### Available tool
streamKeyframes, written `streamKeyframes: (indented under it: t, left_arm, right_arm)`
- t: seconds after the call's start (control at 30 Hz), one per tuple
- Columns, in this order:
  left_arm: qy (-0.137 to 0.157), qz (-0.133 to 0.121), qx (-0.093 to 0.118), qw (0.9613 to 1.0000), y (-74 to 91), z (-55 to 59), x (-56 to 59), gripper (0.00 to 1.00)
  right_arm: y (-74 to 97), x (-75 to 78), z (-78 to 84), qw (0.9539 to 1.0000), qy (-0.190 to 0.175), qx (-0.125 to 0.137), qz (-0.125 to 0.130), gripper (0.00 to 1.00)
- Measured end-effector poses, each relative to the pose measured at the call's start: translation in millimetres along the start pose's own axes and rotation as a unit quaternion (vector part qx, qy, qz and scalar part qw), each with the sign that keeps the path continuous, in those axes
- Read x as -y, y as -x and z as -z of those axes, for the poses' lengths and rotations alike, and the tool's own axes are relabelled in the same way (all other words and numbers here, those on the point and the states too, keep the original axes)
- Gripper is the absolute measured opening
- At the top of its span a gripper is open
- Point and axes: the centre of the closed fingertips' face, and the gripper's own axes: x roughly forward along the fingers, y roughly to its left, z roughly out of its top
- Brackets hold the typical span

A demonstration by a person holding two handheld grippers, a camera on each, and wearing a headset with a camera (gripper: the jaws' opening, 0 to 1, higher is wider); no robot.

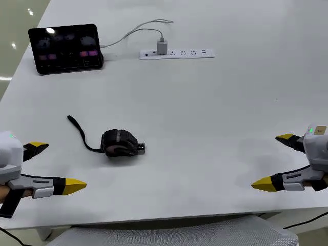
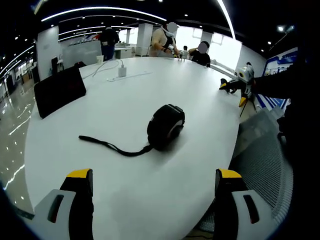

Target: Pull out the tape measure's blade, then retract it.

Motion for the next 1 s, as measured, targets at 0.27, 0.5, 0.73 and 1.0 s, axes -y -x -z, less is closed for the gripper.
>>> streamKeyframes:
  t: [0.27,0.5,0.73,1.0]
  left_arm:
    - [-0.029,0.021,-0.015,0.9993,-5.3,-7.4,1.7,0.99]
    - [-0.046,0.038,-0.021,0.998,-12.4,-15.6,6.4,0.99]
    - [-0.07,0.065,-0.038,0.9947,-20.6,-19.7,15.5,0.99]
    - [-0.11,0.072,-0.052,0.9899,-30.8,-26.9,16.6,0.99]
  right_arm:
    - [-4.8,-1.5,-15.2,0.9999,0.012,0.005,-0.007,0.99]
    - [-13.3,-4.1,-25.5,0.9996,0.026,0.006,-0.012,0.99]
    - [-21.2,-5.2,-32.7,0.9991,0.037,0.001,-0.019,0.99]
    - [-32.7,-7.7,-42.8,0.9979,0.058,0.0,-0.029,0.99]
